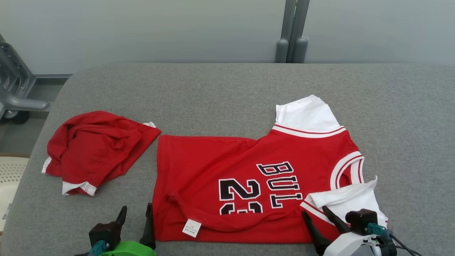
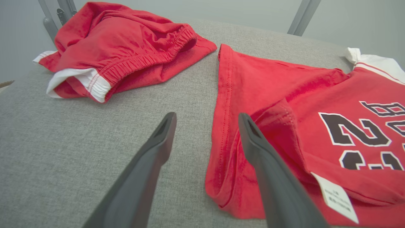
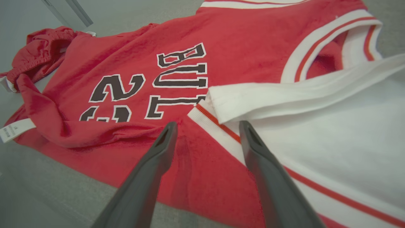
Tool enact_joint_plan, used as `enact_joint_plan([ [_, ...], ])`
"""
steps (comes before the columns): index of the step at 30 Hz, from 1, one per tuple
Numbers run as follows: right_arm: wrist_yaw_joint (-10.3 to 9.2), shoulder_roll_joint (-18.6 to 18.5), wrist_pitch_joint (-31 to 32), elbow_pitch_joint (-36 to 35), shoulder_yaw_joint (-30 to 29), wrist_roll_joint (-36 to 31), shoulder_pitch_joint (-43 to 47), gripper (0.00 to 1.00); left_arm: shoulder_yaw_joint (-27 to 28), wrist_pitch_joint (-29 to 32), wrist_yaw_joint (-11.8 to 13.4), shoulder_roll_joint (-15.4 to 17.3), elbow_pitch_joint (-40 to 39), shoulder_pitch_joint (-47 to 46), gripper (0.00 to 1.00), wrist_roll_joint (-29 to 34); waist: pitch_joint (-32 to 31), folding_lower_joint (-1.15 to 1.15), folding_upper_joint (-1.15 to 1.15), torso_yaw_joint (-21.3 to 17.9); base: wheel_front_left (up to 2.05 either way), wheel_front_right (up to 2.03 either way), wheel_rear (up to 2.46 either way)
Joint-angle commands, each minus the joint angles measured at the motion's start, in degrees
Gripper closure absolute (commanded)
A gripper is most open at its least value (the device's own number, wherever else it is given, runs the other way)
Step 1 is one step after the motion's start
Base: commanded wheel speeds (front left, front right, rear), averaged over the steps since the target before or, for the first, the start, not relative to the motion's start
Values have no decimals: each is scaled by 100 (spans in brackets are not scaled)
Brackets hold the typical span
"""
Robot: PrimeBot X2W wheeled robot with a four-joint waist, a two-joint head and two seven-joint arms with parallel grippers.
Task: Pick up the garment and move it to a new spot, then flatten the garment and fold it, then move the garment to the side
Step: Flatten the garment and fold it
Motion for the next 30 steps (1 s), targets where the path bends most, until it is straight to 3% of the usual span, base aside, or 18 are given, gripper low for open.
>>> enact_joint_plan([
  [1, -8, 0, -3, 36, -14, -29, -90, 80, -17, -2, 41, 30, -32, 56, 0, -44, 14, 0, 0, 32, 0, 0, 0],
  [2, -8, 5, -2, 74, -31, -59, -131, 100, -43, -2, 45, 30, -43, 53, 0, -47, 27, 0, 0, 51, 0, 0, 0],
  [7, -8, 26, -3, 274, -161, -171, -440, 100, -128, -2, 92, 30, -100, 29, 0, -92, 93, 0, 0, 122, 0, 0, 0],
  [10, -8, 52, -3, 542, -250, -279, -787, 76, -232, -2, 105, 29, -130, -40, 0, -110, 179, 0, 0, 186, 0, 0, 0],
  [14, -8, 69, -2, 774, -328, -359, -1134, 71, -333, -2, 137, 30, -135, -120, 0, -148, 261, 0, 0, 256, 0, 0, 0],
  [15, -8, 80, -2, 807, -349, -367, -1214, 63, -350, -1, 143, 30, -138, -141, 0, -158, 279, 0, 0, 267, 0, 0, 0],
  [16, -8, 81, -2, 799, -382, -388, -1300, 21, -364, -2, 150, 30, -153, -162, 0, -173, 293, 0, 0, 274, 0, 0, 0],
  [17, -8, 86, -3, 754, -443, -392, -1372, 0, -363, -2, 148, 30, -174, -182, 0, -187, 306, 0, 0, 279, 0, 0, 0],
  [24, -8, 33, -2, 477, -741, -462, -1378, 0, -220, -1, 10, 29, -251, -476, 0, -131, 336, 0, 0, 179, 0, 0, 0],
  [30, -8, -87, -2, 325, -827, -518, -1348, 0, -37, -2, -162, 33, 208, -1226, 0, 58, 582, 0, 0, -177, 0, 0, 0],
])
